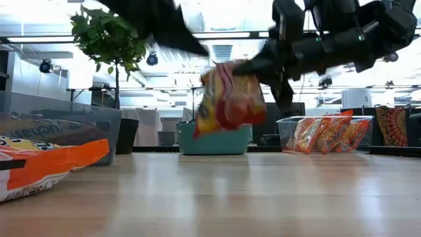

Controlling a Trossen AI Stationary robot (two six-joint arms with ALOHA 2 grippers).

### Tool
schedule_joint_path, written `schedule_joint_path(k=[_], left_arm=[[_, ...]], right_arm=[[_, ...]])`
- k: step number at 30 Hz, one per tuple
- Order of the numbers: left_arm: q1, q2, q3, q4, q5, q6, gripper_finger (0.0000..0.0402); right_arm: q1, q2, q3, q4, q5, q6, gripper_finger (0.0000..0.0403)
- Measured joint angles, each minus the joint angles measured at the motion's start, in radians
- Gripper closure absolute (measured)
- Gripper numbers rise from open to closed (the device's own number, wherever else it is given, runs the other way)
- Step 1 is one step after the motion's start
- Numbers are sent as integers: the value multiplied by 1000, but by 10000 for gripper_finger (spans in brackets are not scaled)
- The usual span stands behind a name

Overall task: Sort Maruchan noodles
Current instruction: Put the red noodle pack into the black bin

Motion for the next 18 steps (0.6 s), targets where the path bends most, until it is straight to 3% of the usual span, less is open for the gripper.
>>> schedule_joint_path(k=[8,12,18], left_arm=[[-85,-209,-7,14,-149,196,364],[-105,-287,-48,20,-162,215,364],[-106,-428,-98,64,-311,251,364]], right_arm=[[48,51,157,28,76,-200,392],[49,105,257,26,76,-254,392],[49,210,413,29,76,-299,392]])
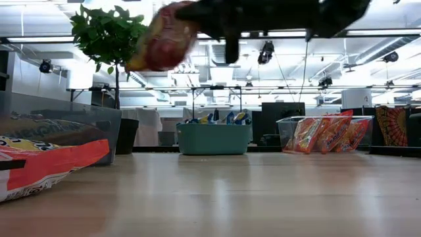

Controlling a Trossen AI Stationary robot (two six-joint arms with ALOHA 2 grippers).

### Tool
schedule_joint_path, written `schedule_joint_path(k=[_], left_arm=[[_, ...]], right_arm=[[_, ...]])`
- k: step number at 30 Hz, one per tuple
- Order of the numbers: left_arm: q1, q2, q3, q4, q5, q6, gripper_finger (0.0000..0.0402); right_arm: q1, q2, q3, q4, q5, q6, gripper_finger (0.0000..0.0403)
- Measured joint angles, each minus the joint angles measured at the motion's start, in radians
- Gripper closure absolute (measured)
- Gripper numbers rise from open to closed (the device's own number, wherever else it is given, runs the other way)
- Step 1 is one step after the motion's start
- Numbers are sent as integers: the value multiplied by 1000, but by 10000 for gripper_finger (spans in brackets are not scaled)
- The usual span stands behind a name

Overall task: Sort Maruchan noodles
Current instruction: Put the red noodle pack into the black bin

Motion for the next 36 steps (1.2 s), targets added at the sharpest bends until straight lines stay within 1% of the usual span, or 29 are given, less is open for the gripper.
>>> schedule_joint_path(k=[4,9,11,19,23,25,33,36], left_arm=[[-1,-79,-58,27,-34,-29,364],[-1,-149,-127,67,-136,1,364],[-1,-174,-137,69,-155,0,364],[-6,-209,-159,70,-153,2,364],[-6,-208,-163,67,-153,8,364],[-6,-208,-163,66,-153,11,364],[-22,-218,-163,24,-154,8,364],[-37,-226,-163,22,-154,8,364]], right_arm=[[0,80,102,-2,8,9,392],[0,195,227,-5,32,61,392],[0,241,272,-6,32,77,392],[2,413,464,-5,10,142,392],[4,477,539,-7,-33,158,392],[4,499,569,-10,-56,178,392],[4,596,658,-12,-68,224,391],[4,629,691,-4,-101,237,391]])
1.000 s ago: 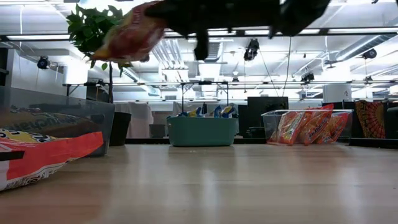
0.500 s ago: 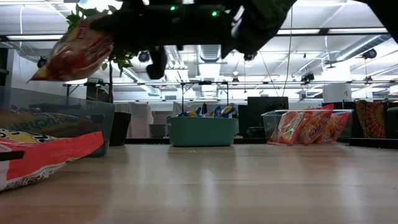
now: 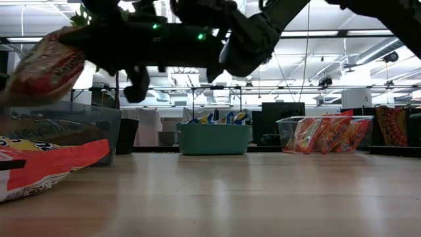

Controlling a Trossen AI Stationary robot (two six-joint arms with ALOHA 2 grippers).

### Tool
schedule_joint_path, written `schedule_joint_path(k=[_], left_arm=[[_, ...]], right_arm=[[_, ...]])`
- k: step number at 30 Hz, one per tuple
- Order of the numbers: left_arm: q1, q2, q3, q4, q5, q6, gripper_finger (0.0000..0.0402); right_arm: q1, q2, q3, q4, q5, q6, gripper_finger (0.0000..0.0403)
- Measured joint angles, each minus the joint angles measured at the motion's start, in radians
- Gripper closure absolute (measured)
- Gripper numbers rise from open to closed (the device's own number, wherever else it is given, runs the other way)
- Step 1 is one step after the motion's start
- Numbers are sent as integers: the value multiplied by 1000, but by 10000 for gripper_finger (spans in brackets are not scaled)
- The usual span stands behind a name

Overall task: Sort Maruchan noodles
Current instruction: Put the red noodle pack into the black bin

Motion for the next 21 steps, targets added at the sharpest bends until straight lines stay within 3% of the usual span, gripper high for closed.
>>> schedule_joint_path(k=[8,12,21], left_arm=[[-28,-18,0,-1,0,0,364],[-28,-17,0,-7,0,0,364],[-27,-15,0,-9,0,0,364]], right_arm=[[3,76,124,-48,-41,4,390],[2,77,154,-195,4,-12,390],[10,74,170,-244,19,-108,390]])
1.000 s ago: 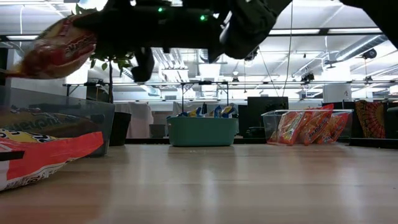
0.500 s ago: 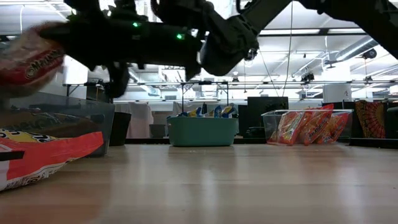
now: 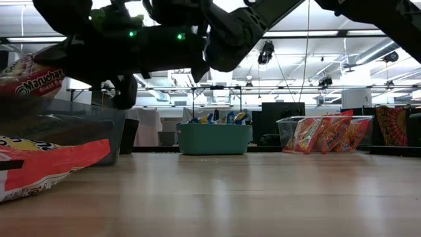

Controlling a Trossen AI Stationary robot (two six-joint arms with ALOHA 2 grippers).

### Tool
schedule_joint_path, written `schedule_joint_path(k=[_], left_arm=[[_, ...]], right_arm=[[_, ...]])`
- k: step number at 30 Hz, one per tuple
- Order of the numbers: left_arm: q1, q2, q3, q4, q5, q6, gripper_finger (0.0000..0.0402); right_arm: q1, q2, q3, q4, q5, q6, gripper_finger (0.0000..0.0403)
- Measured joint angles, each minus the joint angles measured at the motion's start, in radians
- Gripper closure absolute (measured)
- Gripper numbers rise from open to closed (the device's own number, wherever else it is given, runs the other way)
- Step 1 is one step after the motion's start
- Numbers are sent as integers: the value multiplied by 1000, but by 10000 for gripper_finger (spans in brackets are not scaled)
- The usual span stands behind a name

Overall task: Sort Maruchan noodles
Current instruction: Put the red noodle pack into the black bin

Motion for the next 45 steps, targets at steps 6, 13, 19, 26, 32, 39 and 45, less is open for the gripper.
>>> schedule_joint_path(k=[6,13,19,26,32,39,45], left_arm=[[0,0,0,-1,0,0,364],[0,1,0,-4,0,-1,364],[0,1,1,-6,0,-4,364],[-27,-7,1,-6,0,-2,364],[-89,-26,10,-2,-65,-4,364],[-118,-25,16,-4,-67,-1,364],[-119,-24,16,-6,-68,-1,364]], right_arm=[[4,-5,11,-53,2,-10,390],[3,-5,11,-72,3,-15,390],[-1,-6,11,-80,3,-24,390],[-7,-19,11,-139,0,-13,364],[-8,-58,11,-228,1,-12,297],[-19,-92,11,-346,9,-23,233],[-42,-163,11,-537,40,-56,212]])
